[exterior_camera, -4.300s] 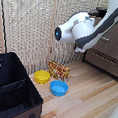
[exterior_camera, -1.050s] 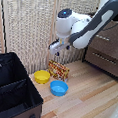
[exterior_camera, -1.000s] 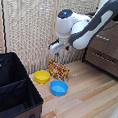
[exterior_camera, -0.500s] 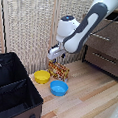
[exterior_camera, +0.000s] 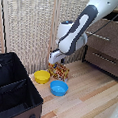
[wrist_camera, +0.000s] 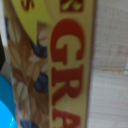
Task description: Locate and clasp the grip of the topmost drawer. Steadily and circumspectly yank the drawer open. Discover and seize the nutrition bar using your clamp. Deposit the nutrition bar in the accessible drawer. Unclench the nutrition bar.
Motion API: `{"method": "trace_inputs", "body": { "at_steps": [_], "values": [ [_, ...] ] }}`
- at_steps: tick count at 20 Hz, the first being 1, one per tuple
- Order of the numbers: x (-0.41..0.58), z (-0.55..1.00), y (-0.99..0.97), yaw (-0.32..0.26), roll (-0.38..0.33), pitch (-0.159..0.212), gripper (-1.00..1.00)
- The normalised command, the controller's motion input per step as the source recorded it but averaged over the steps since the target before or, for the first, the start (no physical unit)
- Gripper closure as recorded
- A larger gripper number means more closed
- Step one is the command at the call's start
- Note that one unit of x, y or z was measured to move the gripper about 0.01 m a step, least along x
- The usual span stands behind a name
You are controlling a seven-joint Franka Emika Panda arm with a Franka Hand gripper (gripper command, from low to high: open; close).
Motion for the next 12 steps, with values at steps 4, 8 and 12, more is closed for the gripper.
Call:
{"method": "trace_inputs", "body": {
  "at_steps": [4, 8, 12],
  "values": [
    [0.046, -0.21, -0.05, 0.012, 0.072, 0.141, 1.0],
    [0.006, 0.0, 0.0, 0.0, 0.001, 0.0, 1.0],
    [0.011, 0.0, 0.0, 0.034, 0.0, 0.001, 1.0]
  ]
}}
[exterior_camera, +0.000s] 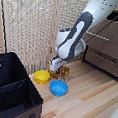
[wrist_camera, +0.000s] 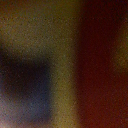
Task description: Locate and clasp the grip of the topmost drawer. Steadily and circumspectly yank the drawer open. Discover and seize the nutrition bar using your clamp. Deposit the nutrition bar in the accessible drawer. Unclench the nutrition bar.
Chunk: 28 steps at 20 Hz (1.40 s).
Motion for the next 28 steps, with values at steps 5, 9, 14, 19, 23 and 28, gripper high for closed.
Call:
{"method": "trace_inputs", "body": {
  "at_steps": [5, 9, 14, 19, 23, 28],
  "values": [
    [0.031, 0.27, 0.01, -0.021, 0.0, 0.009, 1.0],
    [0.189, 0.79, 0.03, -0.021, -0.02, 0.062, 1.0],
    [0.296, 1.0, 0.02, -0.123, -0.001, 0.054, 1.0],
    [0.322, 0.99, 0.08, -0.129, -0.002, 0.098, 1.0],
    [0.271, 0.95, 0.03, -0.142, 0.0, 0.109, 1.0],
    [0.262, 0.95, 0.0, -0.161, 0.0, 0.108, 1.0]
  ]
}}
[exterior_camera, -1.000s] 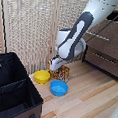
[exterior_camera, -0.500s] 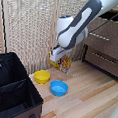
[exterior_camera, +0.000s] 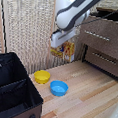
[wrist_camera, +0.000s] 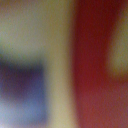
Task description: Locate and clasp the grip of the topmost drawer. Steadily and circumspectly yank the drawer open. Discover and seize the nutrition bar using your clamp. Deposit the nutrition bar in the accessible drawer. Unclench the nutrition bar.
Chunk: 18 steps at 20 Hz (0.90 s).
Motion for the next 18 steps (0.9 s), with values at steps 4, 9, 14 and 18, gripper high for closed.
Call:
{"method": "trace_inputs", "body": {
  "at_steps": [4, 9, 14, 18],
  "values": [
    [0.274, 0.96, 0.0, -0.18, 0.0, 0.106, 1.0],
    [0.264, 0.97, 0.0, -0.19, 0.0, 0.105, 1.0],
    [0.276, 0.98, 0.0, -0.189, 0.0, 0.096, 1.0],
    [0.256, 0.98, -0.01, -0.18, 0.0, 0.1, 1.0]
  ]
}}
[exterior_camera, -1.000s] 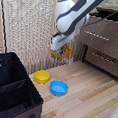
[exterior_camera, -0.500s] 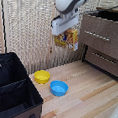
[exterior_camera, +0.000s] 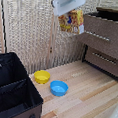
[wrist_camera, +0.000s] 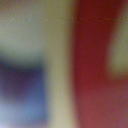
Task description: Locate and clasp the grip of the topmost drawer. Steadily and circumspectly yank the drawer open. Discover and seize the nutrition bar using your clamp. Deposit the nutrition bar in the accessible drawer. Unclench the nutrition bar.
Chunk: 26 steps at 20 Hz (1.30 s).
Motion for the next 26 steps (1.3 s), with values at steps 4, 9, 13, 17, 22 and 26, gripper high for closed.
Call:
{"method": "trace_inputs", "body": {
  "at_steps": [4, 9, 13, 17, 22, 26],
  "values": [
    [0.184, 0.92, -0.03, -0.195, 0.0, 0.108, 1.0],
    [0.028, 0.86, -0.43, -0.171, 0.05, 0.117, 1.0],
    [-0.06, 0.77, -0.69, -0.09, 0.12, 0.094, 1.0],
    [-0.085, 0.77, -0.72, -0.08, 0.123, 0.084, 1.0],
    [-0.09, 0.78, -0.73, -0.081, 0.119, 0.084, 1.0],
    [-0.037, 0.65, -0.8, -0.037, 0.146, 0.078, 1.0]
  ]
}}
